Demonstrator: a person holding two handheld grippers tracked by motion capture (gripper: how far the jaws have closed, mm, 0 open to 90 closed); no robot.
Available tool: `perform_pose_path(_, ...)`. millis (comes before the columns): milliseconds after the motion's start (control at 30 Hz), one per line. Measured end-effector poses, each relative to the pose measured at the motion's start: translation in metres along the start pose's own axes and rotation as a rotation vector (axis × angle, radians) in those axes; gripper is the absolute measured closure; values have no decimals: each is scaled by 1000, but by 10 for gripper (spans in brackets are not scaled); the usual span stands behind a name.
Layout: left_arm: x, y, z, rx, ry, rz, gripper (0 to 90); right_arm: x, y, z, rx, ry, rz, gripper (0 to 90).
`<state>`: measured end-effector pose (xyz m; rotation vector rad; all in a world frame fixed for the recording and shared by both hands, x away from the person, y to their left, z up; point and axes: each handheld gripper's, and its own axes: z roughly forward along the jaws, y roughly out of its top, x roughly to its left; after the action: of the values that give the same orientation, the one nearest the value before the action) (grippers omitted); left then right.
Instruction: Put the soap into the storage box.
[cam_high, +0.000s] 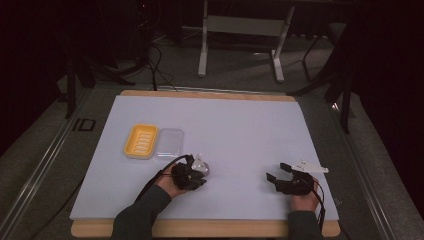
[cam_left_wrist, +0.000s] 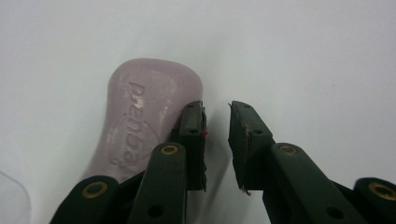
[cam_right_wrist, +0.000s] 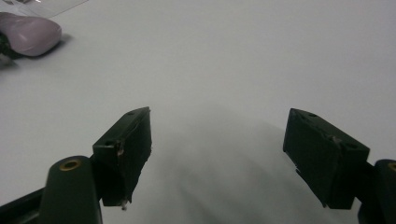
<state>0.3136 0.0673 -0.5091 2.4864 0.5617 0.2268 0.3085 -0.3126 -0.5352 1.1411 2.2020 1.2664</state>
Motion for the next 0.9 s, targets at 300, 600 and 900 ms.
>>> perform_pose_path(300,10,7,-15,-27,-18,-18,676,0,0,0,-1,0,3,232)
perform_pose_path(600,18,13,-25,-7,17,-20,568,0,0,0,-1,1,4,232)
perform_pose_path(900,28,16,-24,56,20,-56,502,0,0,0,0,1,3,232)
